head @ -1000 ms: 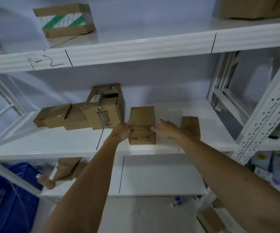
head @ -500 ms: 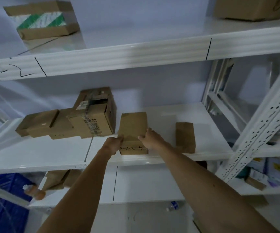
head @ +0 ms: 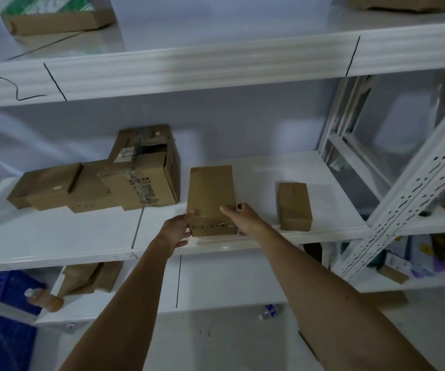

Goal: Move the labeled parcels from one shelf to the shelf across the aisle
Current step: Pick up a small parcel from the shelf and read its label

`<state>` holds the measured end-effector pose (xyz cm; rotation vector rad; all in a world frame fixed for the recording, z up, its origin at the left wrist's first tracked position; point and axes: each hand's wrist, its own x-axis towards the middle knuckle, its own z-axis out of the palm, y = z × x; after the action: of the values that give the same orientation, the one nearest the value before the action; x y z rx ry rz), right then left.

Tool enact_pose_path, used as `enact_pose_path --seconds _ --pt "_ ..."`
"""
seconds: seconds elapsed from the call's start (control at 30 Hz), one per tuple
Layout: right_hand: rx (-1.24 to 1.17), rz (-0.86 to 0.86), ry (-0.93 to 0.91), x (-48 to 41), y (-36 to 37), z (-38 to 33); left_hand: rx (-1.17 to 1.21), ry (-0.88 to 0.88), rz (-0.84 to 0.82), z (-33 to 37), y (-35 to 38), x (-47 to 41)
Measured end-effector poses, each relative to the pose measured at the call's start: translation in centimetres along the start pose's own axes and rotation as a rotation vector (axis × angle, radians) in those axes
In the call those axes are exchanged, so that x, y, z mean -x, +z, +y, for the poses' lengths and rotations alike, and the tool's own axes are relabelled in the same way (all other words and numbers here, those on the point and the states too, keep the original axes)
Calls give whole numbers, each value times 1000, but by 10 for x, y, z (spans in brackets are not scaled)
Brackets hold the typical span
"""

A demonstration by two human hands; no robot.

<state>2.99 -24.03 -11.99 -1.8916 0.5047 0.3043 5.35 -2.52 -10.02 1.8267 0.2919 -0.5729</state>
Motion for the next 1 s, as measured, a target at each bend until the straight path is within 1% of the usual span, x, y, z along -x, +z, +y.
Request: enact_pose_path --seconds 0.13,0.27,0.43,0.53,0.67,0.87,1.0 --pt "-53 47 -16 32 3 -13 45 4 1 -7 1 4" --pt "-107 51 -19 41 7 -11 120 -10 -17 -11 2 10" --pt "-160 50 11 59 11 -9 122 9 -19 -15 2 16" --pt "-191 72 -13 66 13 -10 116 26 -35 -16 0 24" --pt "-248 114 -61 78 11 -18 87 103 -45 -10 -3 40" --pt "-298 152 -136 102 10 -26 -15 300 -35 -6 -6 60" --pt "-318 168 -190 124 11 -29 -24 362 3 -9 -10 71"
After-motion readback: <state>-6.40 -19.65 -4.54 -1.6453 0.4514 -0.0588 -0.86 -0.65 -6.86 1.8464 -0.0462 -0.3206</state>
